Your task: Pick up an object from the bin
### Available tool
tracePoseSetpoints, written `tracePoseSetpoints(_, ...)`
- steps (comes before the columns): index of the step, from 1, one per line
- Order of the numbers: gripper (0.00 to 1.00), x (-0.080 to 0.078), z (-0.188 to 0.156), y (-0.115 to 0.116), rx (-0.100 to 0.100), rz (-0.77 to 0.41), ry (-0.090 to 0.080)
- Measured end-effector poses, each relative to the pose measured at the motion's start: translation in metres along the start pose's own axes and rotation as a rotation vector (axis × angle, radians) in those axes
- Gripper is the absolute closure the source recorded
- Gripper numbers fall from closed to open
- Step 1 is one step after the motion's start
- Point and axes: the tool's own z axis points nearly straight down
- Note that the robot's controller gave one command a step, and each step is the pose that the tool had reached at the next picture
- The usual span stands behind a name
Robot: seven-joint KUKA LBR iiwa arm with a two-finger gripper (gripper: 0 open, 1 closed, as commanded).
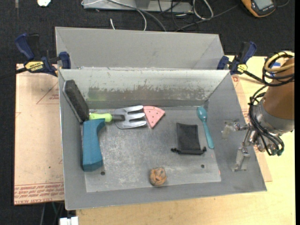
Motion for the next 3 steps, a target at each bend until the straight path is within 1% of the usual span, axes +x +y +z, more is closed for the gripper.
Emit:
tracePoseSetpoints(1, 0.0, -0.002, -0.004, 0.001, 0.002, -0.004, -0.008)
tracePoseSetpoints(2, 0.0, -0.023, 0.057, 0.022, 0.002, -0.134, -0.011)
tracePoseSetpoints(3, 0.0, -0.058, 0.12, 0.026, 0.004, -0.064, -0.019)
